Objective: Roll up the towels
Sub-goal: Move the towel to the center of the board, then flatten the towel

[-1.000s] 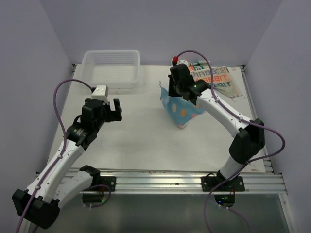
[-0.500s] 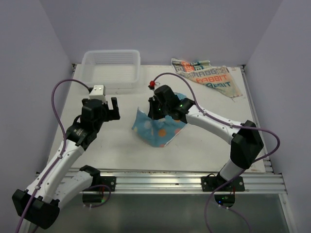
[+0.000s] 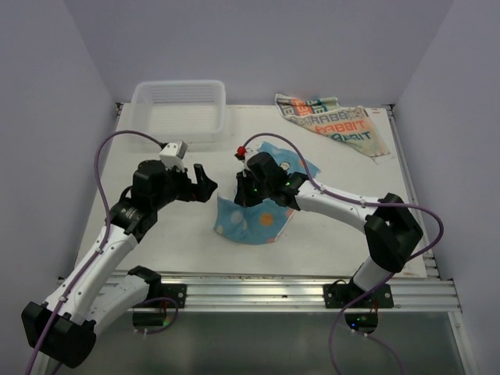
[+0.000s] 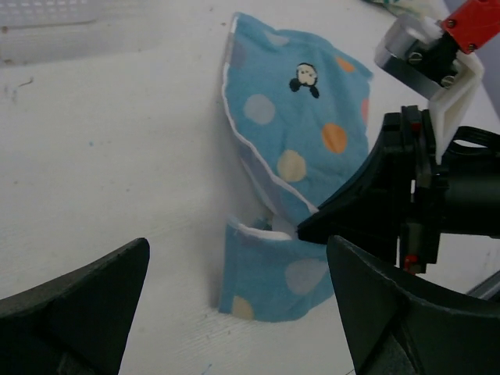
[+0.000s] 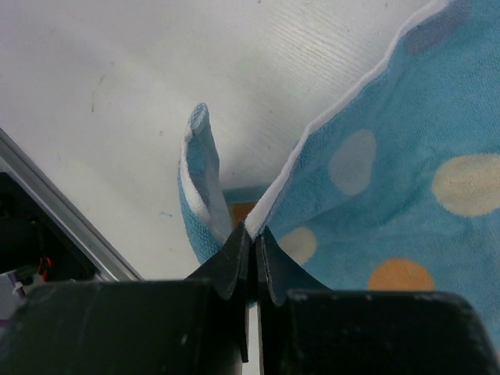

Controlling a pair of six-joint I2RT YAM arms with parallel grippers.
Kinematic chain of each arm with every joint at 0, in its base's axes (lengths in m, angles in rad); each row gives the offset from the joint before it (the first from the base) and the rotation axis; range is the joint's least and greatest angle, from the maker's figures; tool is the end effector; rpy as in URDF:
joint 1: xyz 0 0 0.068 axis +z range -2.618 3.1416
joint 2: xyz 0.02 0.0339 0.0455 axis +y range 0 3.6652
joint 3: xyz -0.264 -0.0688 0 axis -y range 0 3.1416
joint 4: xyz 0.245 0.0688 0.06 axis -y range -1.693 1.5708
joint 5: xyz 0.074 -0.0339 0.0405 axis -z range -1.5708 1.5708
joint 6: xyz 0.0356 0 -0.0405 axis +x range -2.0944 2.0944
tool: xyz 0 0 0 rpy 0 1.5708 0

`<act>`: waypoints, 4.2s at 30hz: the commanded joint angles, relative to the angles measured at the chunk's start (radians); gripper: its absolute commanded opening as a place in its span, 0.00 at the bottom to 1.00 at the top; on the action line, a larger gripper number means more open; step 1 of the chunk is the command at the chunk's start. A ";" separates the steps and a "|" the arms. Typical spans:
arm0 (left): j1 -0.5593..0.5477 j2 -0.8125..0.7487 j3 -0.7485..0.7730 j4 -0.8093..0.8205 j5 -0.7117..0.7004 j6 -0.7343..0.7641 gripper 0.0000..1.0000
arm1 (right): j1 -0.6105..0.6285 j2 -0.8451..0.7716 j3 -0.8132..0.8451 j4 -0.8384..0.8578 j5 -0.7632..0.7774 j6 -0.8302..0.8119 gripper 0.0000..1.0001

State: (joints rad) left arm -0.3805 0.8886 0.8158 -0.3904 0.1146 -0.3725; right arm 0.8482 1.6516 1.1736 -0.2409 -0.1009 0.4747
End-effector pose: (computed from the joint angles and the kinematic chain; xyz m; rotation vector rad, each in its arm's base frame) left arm 0.1843 -0.0781 0.3116 0.0821 2.0802 -0.5840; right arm 0.2412 0.2790 0.2452 -0.5032 2.3650 0.7700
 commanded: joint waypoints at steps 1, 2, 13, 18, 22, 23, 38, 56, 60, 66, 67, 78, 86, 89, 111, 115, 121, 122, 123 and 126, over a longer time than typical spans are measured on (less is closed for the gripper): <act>0.005 -0.031 -0.094 0.128 0.200 -0.074 1.00 | 0.003 -0.012 -0.005 0.075 -0.068 -0.030 0.00; 0.005 -0.043 -0.115 0.149 0.210 -0.115 0.99 | 0.003 -0.015 -0.011 0.078 -0.074 -0.036 0.00; 0.005 -0.051 -0.244 0.196 0.037 -0.521 0.96 | 0.014 -0.098 -0.213 0.294 -0.046 0.027 0.00; 0.003 -0.022 -0.306 0.311 0.086 -0.661 0.91 | 0.040 -0.147 -0.322 0.449 0.052 0.048 0.00; -0.003 0.029 -0.352 0.377 0.118 -0.735 0.85 | 0.061 -0.145 -0.388 0.541 0.096 0.074 0.00; -0.006 0.039 -0.359 0.421 0.123 -0.743 0.84 | 0.071 -0.139 -0.391 0.552 0.099 0.076 0.00; -0.041 0.130 -0.357 0.392 0.074 -0.718 0.72 | 0.158 -0.084 -0.404 0.621 0.211 0.061 0.00; -0.043 0.190 -0.383 0.400 0.060 -0.689 0.42 | 0.212 -0.032 -0.393 0.672 0.211 0.067 0.00; -0.043 0.190 -0.395 0.392 0.053 -0.672 0.34 | 0.215 -0.032 -0.396 0.678 0.224 0.071 0.00; -0.043 0.213 -0.417 0.407 0.063 -0.669 0.13 | 0.219 -0.032 -0.408 0.690 0.237 0.071 0.00; -0.043 0.214 -0.418 0.413 0.066 -0.668 0.03 | 0.219 -0.032 -0.407 0.692 0.239 0.073 0.00; -0.046 0.067 -0.314 0.211 -0.102 -0.562 0.00 | 0.216 -0.153 -0.340 0.479 0.363 0.091 0.54; -0.049 -0.068 -0.372 0.134 -0.196 -0.551 0.00 | 0.007 -0.150 0.000 -0.021 0.495 0.137 0.66; -0.049 -0.086 -0.415 0.120 -0.227 -0.557 0.00 | -0.119 -0.067 0.154 -0.109 0.490 0.159 0.62; -0.049 -0.152 -0.512 0.120 -0.168 -0.540 0.00 | -0.285 0.909 1.196 -0.459 0.501 0.027 0.47; -0.049 -0.152 -0.504 0.107 -0.179 -0.523 0.00 | -0.287 0.924 1.215 -0.452 0.520 0.005 0.48; -0.049 -0.151 -0.510 0.117 -0.174 -0.516 0.00 | -0.301 0.918 1.190 -0.433 0.515 0.013 0.50; -0.049 -0.151 -0.514 0.120 -0.173 -0.514 0.00 | -0.304 0.918 1.192 -0.428 0.515 0.013 0.50; -0.049 -0.149 -0.514 0.122 -0.171 -0.514 0.00 | -0.305 0.924 1.195 -0.425 0.514 0.012 0.50; -0.049 -0.145 -0.515 0.122 -0.170 -0.513 0.00 | -0.311 0.961 1.232 -0.440 0.501 0.007 0.47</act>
State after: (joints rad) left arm -0.4259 0.7467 0.2962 -0.2745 -0.0563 -0.9054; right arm 0.5514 2.5824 2.3425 -0.6922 0.4019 0.4995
